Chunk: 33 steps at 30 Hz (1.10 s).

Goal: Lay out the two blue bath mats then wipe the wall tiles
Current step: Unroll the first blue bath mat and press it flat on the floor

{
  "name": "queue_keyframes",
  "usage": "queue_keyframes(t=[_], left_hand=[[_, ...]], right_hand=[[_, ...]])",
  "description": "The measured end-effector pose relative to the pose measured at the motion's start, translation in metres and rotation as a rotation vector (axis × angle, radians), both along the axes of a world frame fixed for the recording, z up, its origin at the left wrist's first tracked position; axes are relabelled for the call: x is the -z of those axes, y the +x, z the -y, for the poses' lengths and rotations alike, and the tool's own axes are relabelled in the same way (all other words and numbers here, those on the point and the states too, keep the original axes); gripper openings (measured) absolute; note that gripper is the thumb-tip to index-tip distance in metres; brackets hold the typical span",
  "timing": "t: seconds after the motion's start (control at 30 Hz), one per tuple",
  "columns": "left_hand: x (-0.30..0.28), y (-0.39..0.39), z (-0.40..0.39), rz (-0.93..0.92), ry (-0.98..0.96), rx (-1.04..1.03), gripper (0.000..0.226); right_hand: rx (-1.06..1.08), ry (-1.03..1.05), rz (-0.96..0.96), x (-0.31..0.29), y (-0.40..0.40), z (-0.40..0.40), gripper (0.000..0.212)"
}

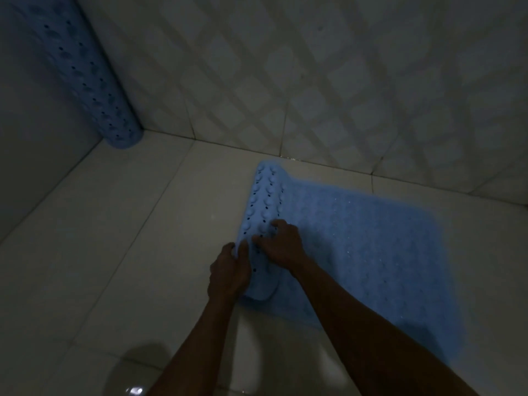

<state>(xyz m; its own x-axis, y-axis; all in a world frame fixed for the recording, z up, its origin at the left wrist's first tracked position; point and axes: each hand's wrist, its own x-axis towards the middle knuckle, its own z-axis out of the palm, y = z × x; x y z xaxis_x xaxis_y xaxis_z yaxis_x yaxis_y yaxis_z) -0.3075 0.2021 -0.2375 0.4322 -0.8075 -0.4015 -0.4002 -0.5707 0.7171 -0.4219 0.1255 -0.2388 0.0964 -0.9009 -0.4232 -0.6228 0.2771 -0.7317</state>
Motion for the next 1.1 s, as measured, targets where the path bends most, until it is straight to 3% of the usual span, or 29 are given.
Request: queue_keyframes(t=[0.1,0.23,0.33,0.4,0.53,0.63,0.83,0.97,1.1], left_hand=[[0.005,0.005,-0.007,0.056,-0.024,0.067,0.047],[0.012,0.018,-0.009,0.129,0.007,0.046,0.041],[0.018,0.023,-0.01,0.17,0.036,0.07,0.033],[0.02,0.021,-0.01,0.184,0.037,0.049,0.037],[0.019,0.013,-0.01,0.321,0.035,0.03,0.047],[0.019,0.012,-0.008,0.273,-0.078,0.03,0.064],[0.025,0.032,-0.006,0.331,-0.071,-0.069,0.054],[0.023,0.037,-0.007,0.314,-0.164,-0.066,0.064],[0.03,0.051,-0.004,0.454,-0.024,0.036,0.055]], right_hand=[[-0.078,-0.044,-0.031,0.005,0.013,0.004,0.065],[-0.107,-0.066,-0.03,0.013,0.029,0.002,0.081],[-0.092,-0.06,-0.001,0.018,0.029,0.002,0.071],[-0.135,-0.061,-0.028,0.02,0.027,0.005,0.06],[-0.184,-0.032,-0.111,0.026,0.028,0.01,0.072],[-0.215,-0.064,-0.12,0.024,0.039,0.013,0.061],[-0.245,-0.134,0.012,0.025,0.053,0.025,0.049],[-0.203,-0.207,0.178,0.023,0.063,0.028,0.035],[-0.203,-0.229,0.22,0.018,0.074,0.038,0.038]])
